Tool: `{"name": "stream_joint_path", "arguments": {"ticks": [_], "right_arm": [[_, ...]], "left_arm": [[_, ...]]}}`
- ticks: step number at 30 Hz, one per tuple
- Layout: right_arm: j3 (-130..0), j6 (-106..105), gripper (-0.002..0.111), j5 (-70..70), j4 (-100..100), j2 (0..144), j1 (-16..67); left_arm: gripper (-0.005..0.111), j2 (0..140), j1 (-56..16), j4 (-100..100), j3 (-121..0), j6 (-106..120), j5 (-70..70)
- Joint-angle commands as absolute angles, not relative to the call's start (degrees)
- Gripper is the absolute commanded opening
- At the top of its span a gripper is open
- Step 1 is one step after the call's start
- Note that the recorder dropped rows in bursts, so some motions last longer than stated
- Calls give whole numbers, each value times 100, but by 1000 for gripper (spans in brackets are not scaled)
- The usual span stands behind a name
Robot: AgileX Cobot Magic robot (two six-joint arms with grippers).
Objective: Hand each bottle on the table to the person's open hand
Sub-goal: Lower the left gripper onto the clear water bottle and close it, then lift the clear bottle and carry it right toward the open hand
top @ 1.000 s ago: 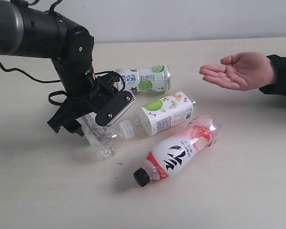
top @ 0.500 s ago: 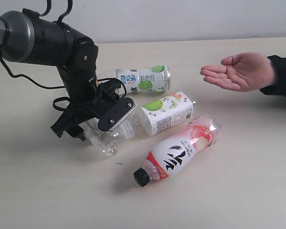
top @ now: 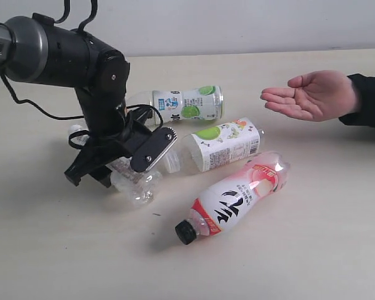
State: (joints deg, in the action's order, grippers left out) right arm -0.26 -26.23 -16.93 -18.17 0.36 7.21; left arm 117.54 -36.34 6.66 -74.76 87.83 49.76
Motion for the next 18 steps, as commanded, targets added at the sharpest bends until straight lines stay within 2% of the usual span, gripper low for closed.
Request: {"name": "stream_joint_path", "arguments": {"ticks": [1,10,14,17,18], "right_arm": [[0,-2627,0,-1633,-1805,0,700],[0,-2627,0,-1633,-1805,0,700],[0,-2627,0,-1633,-1805,0,700],[0,-2627,0,-1633,-1805,0,700],[0,-2627,0,-1633,-1805,0,700]], "left_arm": [[0,11472,-3659,747,-7465,8572,6104],[0,10148,-4265,1502,-7582,4806,6603],[0,10147,-4775,1770,-8251,1803,6675],[0,10203,-4962,692,-8688,1025,6309],[0,10203,-4972,-235,-8834,609,5865]]}}
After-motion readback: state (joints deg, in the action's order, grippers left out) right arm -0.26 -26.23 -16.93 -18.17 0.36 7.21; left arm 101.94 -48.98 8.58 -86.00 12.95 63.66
